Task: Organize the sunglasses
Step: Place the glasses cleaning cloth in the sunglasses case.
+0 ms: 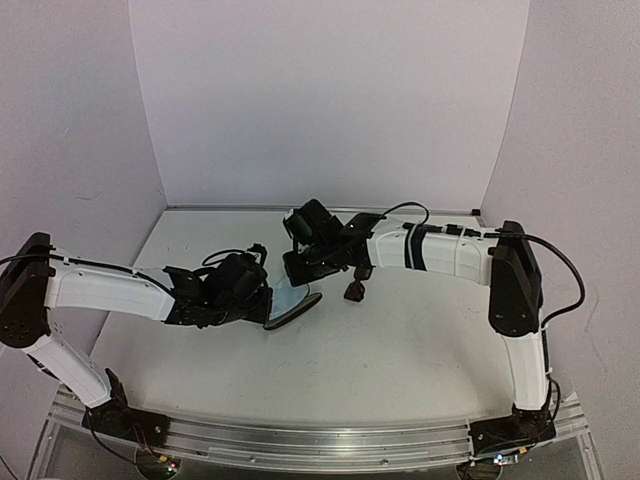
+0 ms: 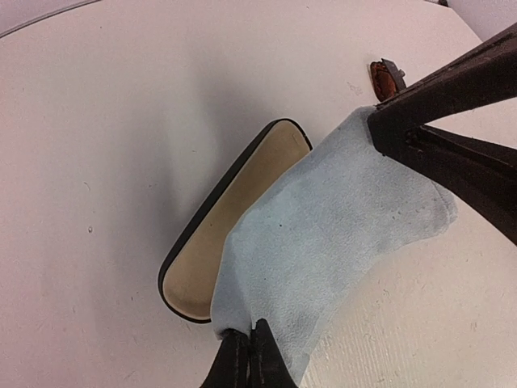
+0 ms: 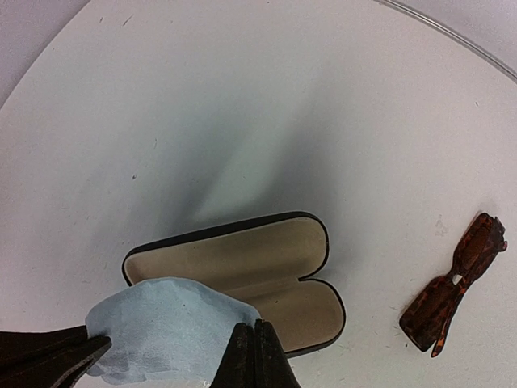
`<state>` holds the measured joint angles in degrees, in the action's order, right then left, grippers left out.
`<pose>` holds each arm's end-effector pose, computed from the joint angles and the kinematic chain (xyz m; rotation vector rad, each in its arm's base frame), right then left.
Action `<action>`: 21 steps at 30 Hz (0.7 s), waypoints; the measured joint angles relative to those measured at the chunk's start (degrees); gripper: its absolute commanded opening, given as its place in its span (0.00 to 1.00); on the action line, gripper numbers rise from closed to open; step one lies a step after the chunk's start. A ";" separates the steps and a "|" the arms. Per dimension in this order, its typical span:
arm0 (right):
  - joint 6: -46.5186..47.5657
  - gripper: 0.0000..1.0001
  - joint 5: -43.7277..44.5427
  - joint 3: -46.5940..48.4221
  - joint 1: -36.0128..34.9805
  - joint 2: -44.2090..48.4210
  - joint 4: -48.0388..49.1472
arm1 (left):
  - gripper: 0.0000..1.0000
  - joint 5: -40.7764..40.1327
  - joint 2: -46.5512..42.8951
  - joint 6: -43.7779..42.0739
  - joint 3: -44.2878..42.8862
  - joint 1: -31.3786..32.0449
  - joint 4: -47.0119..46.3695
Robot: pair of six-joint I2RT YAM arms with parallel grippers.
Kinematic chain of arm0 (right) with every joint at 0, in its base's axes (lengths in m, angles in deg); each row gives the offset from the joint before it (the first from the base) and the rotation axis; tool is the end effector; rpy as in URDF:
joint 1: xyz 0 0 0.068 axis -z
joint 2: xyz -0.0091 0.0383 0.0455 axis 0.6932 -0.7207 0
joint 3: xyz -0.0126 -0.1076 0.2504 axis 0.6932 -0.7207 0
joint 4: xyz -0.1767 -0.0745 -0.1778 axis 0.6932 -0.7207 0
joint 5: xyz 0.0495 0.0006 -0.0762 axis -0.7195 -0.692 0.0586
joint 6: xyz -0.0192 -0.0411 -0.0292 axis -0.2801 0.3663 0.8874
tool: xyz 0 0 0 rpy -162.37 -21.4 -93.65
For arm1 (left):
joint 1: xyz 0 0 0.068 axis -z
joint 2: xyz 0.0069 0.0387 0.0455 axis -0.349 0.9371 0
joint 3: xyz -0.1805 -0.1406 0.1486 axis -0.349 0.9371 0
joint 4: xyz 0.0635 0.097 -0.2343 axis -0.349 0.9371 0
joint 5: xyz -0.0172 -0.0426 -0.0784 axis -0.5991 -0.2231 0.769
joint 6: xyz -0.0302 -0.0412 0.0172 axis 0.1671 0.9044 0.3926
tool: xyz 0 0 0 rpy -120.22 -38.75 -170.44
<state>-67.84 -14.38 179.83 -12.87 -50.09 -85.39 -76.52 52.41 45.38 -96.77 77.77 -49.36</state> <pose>0.2702 0.3977 0.2323 -0.6105 2.3533 0.3703 0.1786 -0.2517 0.1976 0.3206 2.2876 -0.2868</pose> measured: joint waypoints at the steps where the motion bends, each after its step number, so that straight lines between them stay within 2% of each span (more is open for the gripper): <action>1: 0.09 0.00 -0.13 0.31 0.20 -0.31 -0.04 | 0.00 0.35 0.00 0.00 0.00 -0.24 -0.35; 21: 1.07 0.00 -3.30 5.70 2.93 -5.22 0.00 | 0.00 4.94 2.12 -0.22 0.00 -4.44 -3.04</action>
<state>-66.77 -17.68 185.53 -9.94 -55.32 -85.39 -71.58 54.53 45.16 -96.77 73.33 -52.40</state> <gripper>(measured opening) 0.008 0.007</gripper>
